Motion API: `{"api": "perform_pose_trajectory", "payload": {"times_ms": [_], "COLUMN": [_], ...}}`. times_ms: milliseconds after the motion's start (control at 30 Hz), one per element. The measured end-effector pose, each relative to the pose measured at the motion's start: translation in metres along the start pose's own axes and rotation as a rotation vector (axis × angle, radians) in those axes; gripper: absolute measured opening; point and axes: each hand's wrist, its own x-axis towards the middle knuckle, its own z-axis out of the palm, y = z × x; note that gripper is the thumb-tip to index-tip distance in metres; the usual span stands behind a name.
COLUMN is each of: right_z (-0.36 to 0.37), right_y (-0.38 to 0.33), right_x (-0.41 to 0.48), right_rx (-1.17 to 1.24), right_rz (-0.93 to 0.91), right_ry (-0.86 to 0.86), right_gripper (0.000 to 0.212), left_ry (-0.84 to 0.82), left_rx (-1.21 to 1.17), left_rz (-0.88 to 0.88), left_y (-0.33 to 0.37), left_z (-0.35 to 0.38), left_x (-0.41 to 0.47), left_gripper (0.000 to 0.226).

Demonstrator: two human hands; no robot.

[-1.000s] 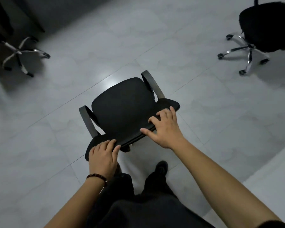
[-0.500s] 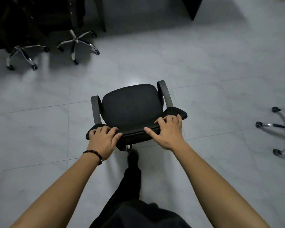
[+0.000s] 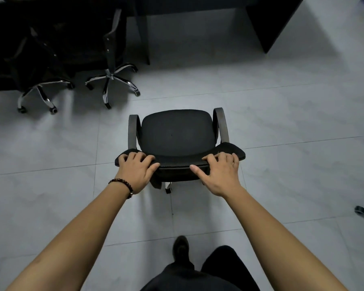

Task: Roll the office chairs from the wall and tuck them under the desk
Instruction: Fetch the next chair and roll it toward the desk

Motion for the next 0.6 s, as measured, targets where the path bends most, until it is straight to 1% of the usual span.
{"api": "perform_pose_trajectory", "payload": {"times_ms": [200, 333, 433, 600], "right_z": [-0.039, -0.072, -0.103, -0.145], "right_y": [0.011, 0.045, 0.072, 0.092], "right_x": [0.127, 0.227, 0.306, 0.419], "right_rx": [-0.009, -0.024, -0.030, -0.036], "right_rz": [0.033, 0.037, 0.035, 0.034], "right_ry": [-0.005, 0.018, -0.003, -0.066], "right_gripper": [0.079, 0.078, 0.078, 0.075], "left_ry": [0.040, 0.068, 0.075, 0.012], "left_rx": [-0.040, -0.080, -0.079, -0.099], "left_rz": [-0.047, -0.083, -0.095, -0.103], "left_y": [-0.003, 0.017, 0.034, 0.039], "left_z": [-0.038, -0.061, -0.085, -0.123], "left_x": [0.134, 0.235, 0.312, 0.421], "left_gripper": [0.064, 0.059, 0.059, 0.055]}}
